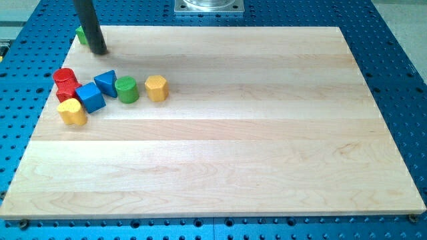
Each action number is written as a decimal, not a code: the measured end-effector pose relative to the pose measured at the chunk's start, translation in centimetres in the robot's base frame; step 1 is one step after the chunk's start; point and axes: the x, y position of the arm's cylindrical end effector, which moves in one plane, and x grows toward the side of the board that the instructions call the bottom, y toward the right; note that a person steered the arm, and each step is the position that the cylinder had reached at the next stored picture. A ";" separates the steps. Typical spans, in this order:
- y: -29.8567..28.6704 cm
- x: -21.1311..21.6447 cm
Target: Form a triangle with green circle hexagon and blue cube
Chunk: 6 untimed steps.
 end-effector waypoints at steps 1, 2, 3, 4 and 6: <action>-3.1 4.3; -6.8 4.3; -5.5 7.4; -4.8 13.7; -1.4 18.8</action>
